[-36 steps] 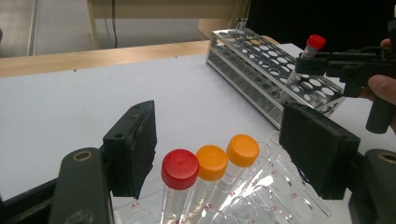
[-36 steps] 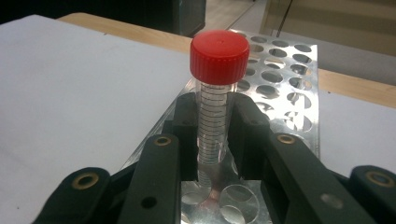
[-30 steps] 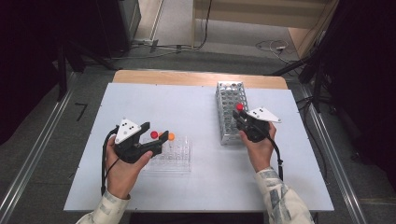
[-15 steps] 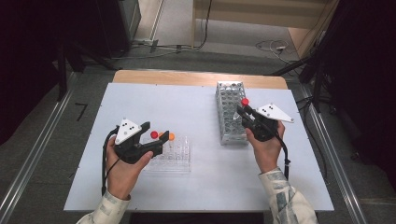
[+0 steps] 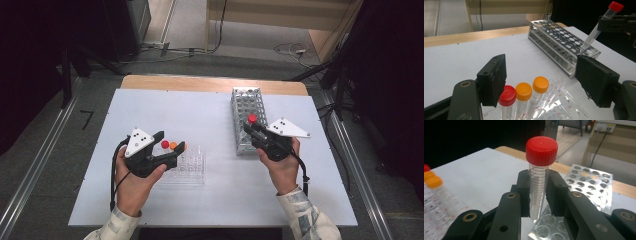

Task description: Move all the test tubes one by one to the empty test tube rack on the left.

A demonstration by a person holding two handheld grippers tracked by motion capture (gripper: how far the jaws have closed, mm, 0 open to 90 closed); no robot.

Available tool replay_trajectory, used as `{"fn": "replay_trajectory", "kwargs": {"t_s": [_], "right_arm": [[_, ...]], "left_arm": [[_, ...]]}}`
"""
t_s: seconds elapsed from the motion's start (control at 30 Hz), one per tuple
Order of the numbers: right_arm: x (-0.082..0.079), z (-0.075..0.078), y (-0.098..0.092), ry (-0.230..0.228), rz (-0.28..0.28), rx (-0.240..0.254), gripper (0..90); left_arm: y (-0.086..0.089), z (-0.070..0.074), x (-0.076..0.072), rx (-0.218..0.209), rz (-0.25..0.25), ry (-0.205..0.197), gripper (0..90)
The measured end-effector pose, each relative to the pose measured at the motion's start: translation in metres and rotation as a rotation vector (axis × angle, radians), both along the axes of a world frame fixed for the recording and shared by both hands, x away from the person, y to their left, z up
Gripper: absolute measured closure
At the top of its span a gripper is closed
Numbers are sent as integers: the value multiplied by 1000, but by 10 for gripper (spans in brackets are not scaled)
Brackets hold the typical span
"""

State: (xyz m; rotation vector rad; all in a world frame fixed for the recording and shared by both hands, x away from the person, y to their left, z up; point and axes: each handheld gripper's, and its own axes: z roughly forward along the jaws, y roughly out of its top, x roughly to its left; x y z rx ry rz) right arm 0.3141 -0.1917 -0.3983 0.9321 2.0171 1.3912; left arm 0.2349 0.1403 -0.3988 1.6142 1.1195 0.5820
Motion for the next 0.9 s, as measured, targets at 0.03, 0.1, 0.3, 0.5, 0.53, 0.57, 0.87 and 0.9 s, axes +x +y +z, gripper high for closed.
{"fn": "replay_trajectory", "kwargs": {"t_s": [0.03,0.1,0.3,0.5,0.53,0.57,0.87,0.9], "right_arm": [[-3,0,2,-1,8,-4,711],[-8,1,4,-1,29,-9,711],[-25,-2,12,12,91,-23,711],[-35,-8,17,35,135,-34,711],[-37,-9,18,37,146,-35,711],[-39,-10,19,42,155,-35,711],[-52,-26,26,71,196,-73,711],[-53,-28,27,75,200,-76,711]], "left_arm": [[0,0,0,1,-3,-2,259],[-2,1,-1,-2,-6,-6,259],[-7,4,-4,-11,-27,-12,262],[-15,4,-7,-11,-59,-13,263],[-18,4,-8,-9,-69,-13,264],[-20,4,-8,-6,-76,-15,265],[-49,2,-12,-10,-167,-18,291],[-53,1,-12,-11,-177,-16,294]]}}
